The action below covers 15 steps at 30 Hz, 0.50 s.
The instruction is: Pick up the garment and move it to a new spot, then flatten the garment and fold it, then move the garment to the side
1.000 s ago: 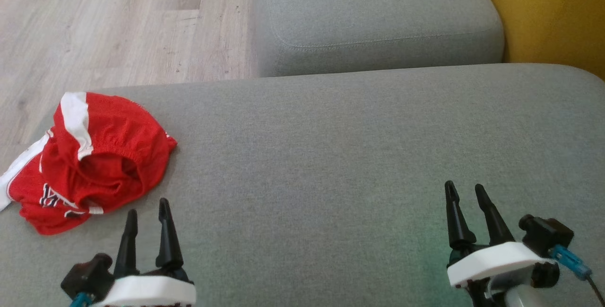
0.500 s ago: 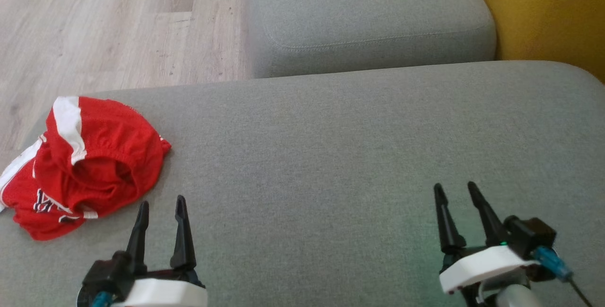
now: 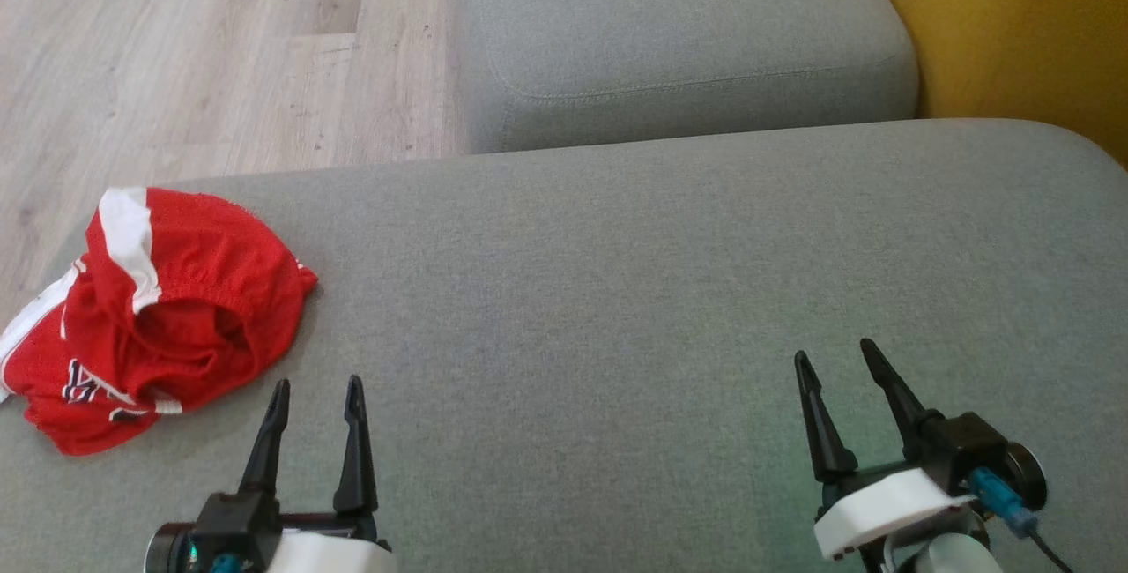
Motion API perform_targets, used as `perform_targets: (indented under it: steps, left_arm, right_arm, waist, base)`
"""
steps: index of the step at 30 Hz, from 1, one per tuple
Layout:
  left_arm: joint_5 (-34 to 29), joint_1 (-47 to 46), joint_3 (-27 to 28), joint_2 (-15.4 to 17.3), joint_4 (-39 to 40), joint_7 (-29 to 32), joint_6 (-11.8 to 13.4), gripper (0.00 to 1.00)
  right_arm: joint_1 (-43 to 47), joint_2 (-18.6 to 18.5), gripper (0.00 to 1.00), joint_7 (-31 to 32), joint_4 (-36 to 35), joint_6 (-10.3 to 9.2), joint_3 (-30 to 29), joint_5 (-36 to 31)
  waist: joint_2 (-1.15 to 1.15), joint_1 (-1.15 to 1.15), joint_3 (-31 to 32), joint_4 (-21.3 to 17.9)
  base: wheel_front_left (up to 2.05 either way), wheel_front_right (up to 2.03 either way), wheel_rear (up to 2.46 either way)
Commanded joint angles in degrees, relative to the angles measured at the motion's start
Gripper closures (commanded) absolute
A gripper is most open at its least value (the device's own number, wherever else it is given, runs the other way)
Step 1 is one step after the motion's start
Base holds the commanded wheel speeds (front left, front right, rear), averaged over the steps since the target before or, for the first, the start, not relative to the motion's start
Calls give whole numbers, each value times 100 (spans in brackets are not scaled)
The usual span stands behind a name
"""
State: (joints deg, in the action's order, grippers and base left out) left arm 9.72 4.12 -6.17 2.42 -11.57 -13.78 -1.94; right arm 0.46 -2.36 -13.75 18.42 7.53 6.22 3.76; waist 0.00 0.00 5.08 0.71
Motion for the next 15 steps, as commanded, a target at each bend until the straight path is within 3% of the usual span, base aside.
perform_targets:
  steps: [1,15]
  left_arm:
    - [-185,-151,127,45,166,-109,26,0]
    - [12,-177,184,45,-47,-122,21,0]
  right_arm:
    - [-296,-52,0,-112,-149,-4,111,-182]
    - [-304,-52,0,-125,-79,-4,100,-179]
  waist:
    - [0,0,8,-4]
    - [0,0,23,10]
  base:
    - [0,0,0]
    - [0,0,0]
